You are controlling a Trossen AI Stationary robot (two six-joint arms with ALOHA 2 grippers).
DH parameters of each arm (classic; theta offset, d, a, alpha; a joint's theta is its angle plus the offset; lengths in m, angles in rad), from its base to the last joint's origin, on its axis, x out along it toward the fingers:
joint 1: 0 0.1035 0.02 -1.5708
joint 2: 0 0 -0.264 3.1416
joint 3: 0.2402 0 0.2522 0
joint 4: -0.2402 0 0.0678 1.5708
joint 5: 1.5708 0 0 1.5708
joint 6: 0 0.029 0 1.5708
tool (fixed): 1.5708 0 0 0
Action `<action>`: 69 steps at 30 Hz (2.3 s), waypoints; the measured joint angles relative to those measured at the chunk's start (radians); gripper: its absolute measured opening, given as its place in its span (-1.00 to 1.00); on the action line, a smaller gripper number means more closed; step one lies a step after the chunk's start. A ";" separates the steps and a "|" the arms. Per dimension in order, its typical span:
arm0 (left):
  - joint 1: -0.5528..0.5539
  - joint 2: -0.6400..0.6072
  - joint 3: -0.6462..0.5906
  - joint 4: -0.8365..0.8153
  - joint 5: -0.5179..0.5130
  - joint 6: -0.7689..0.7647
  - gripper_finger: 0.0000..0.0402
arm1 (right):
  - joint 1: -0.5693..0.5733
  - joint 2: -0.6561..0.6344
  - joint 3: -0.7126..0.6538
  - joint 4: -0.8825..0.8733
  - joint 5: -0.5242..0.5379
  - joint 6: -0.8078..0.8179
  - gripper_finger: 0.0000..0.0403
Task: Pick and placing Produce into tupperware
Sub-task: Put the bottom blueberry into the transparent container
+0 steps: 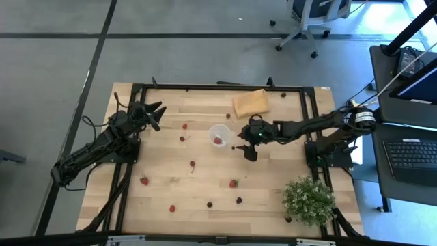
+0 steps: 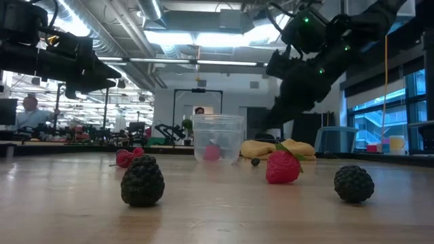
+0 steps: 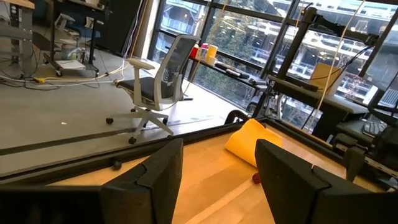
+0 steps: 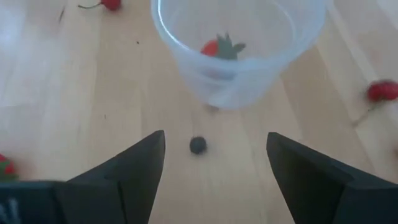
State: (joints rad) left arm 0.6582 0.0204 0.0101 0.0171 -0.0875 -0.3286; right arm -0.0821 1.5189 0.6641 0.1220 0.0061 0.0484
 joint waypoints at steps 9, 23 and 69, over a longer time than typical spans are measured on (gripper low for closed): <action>0.000 0.008 0.000 0.000 0.000 0.000 -0.04 | 0.016 0.118 -0.001 0.106 0.000 0.000 0.40; 0.000 0.008 0.000 0.000 0.000 0.000 -0.04 | 0.016 0.253 0.001 0.176 0.006 -0.007 0.39; 0.000 0.008 0.000 0.000 -0.001 -0.001 -0.04 | 0.016 0.265 0.033 0.149 0.000 -0.053 -0.81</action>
State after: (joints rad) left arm 0.6582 0.0288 0.0101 0.0174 -0.0883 -0.3294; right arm -0.0658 1.7843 0.6975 0.2708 0.0057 -0.0048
